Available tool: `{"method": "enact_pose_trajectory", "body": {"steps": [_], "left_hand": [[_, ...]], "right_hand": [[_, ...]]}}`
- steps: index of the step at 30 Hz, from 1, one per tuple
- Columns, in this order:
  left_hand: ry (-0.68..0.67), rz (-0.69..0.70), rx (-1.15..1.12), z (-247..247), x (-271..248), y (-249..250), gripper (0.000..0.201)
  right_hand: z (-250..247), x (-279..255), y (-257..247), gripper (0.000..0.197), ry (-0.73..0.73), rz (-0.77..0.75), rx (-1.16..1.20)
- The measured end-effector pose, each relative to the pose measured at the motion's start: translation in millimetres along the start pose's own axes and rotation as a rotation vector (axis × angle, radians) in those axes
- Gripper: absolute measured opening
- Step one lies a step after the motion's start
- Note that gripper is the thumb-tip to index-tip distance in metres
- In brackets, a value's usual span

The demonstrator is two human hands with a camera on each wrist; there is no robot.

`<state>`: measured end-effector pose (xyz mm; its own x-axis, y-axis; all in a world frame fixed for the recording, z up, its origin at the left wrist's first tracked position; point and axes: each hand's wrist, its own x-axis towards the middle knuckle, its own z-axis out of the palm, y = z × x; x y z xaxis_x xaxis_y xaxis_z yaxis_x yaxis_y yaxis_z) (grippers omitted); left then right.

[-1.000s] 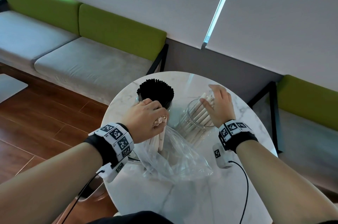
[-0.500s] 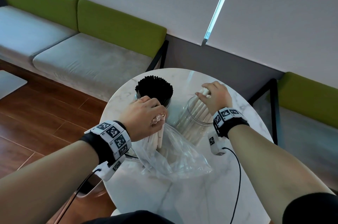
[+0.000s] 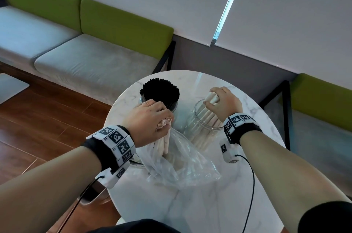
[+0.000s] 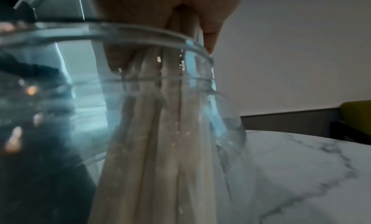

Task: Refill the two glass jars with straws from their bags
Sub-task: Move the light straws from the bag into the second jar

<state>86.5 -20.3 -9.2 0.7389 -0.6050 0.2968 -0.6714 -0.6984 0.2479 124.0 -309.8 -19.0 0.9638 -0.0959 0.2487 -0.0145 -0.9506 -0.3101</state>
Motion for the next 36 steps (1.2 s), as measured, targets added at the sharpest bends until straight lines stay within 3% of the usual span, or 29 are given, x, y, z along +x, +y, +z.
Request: {"method": "enact_pose_trajectory", "body": {"steps": [15,20,26,30,36], "left_hand": [[-0.015,0.02,-0.004,-2.4,1.6,0.8,0.025],[-0.016,0.025,0.007,-2.5,0.7,1.3,0.023],[-0.012,0.027,0.022,-5.2,-0.1,3.0,0.028],[-0.025,0.023,0.029,-7.6,-1.0,4.4,0.028],[-0.03,0.017,0.045,-9.8,-1.4,5.5,0.027]], "right_hand": [[-11.2,-32.0,-10.0,0.031,-0.016,0.021,0.031],[-7.4,-38.7,-8.3,0.025,0.085,-0.005,0.094],[-7.5,-34.2,-5.6,0.043,0.047,-0.112,0.03],[-9.3,-29.1,-6.6,0.034,-0.029,-0.101,0.027],[-5.9,-29.2,-8.3,0.025,0.012,-0.199,-0.003]]}}
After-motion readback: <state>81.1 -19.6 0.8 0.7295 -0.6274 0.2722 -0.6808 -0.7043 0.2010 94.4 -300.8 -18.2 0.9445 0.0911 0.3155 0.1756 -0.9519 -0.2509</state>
